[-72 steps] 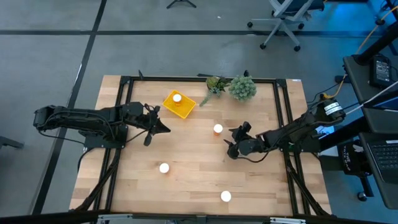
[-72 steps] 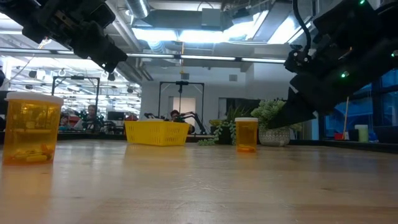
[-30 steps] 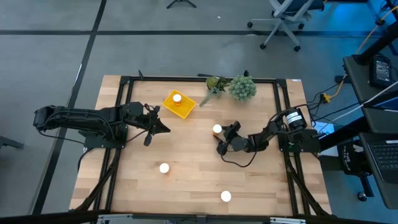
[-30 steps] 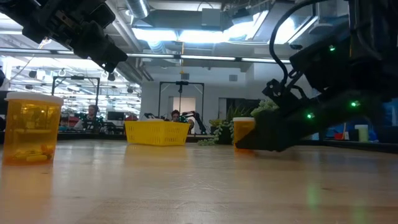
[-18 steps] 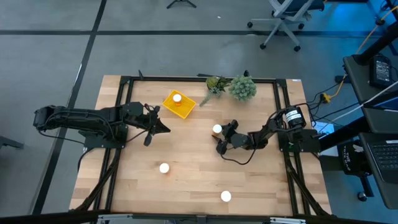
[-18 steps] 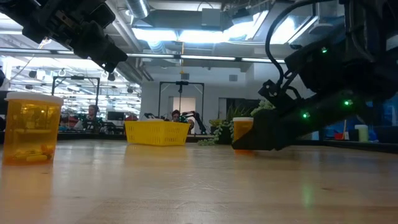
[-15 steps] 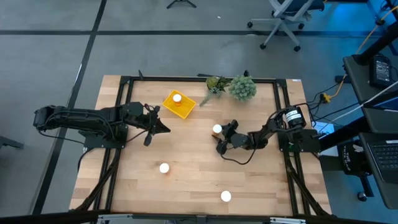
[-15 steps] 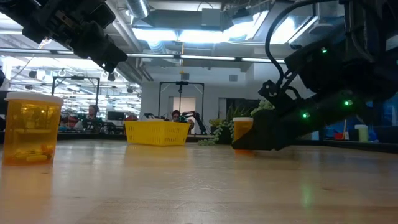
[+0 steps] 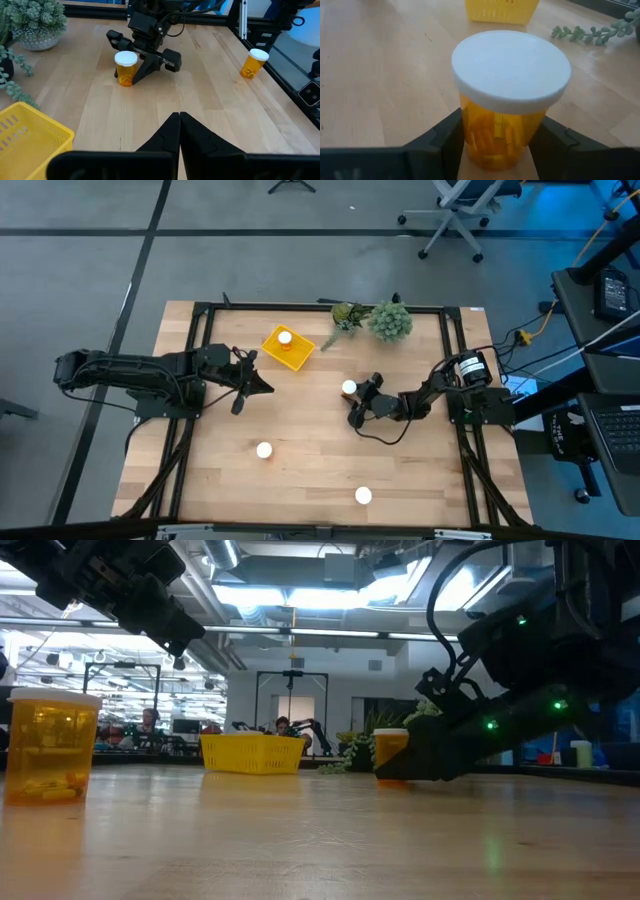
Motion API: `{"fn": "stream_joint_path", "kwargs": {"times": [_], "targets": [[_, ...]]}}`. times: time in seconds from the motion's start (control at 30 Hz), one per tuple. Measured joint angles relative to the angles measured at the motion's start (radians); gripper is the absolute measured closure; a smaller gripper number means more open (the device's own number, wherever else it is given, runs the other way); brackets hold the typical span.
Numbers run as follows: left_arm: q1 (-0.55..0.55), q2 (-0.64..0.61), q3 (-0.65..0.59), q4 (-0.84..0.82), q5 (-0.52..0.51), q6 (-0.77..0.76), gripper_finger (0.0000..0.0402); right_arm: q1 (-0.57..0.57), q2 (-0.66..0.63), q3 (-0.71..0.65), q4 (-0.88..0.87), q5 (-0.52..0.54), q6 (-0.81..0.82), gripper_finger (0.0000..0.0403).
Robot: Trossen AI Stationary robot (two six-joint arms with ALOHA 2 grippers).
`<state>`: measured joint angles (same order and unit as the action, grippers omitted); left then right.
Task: Pick and place pill bottles into a basket
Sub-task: Put the top right orange pill bottle into the yellow bin
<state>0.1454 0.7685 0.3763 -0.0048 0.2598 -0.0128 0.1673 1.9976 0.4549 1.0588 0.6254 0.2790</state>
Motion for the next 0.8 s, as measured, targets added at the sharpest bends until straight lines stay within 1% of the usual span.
{"fn": "stream_joint_path", "kwargs": {"times": [0.2,0.33,0.47,0.63,0.8], "targets": [[0.0,0.0,0.0,0.0,0.0,0.0,0.0394,0.0,0.0,0.0,0.015,-0.007,-0.007,0.0207],[0.0,0.0,0.0,0.0,0.0,0.0,0.0397,0.001,-0.026,0.0,0.059,-0.054,-0.05,0.0208],[0.0,0.0,0.0,0.0,0.0,0.0,0.0396,0.002,-0.086,0.0,0.06,-0.076,-0.097,0.0213],[0.0,0.0,0.0,0.003,0.0,0.0,0.0388,0.013,-0.175,0.0,0.058,-0.097,-0.171,0.021],[0.0,0.0,0.0,0.068,-0.001,0.0,0.0372,0.012,-0.267,0.0,0.005,-0.11,-0.187,0.0209]]}}
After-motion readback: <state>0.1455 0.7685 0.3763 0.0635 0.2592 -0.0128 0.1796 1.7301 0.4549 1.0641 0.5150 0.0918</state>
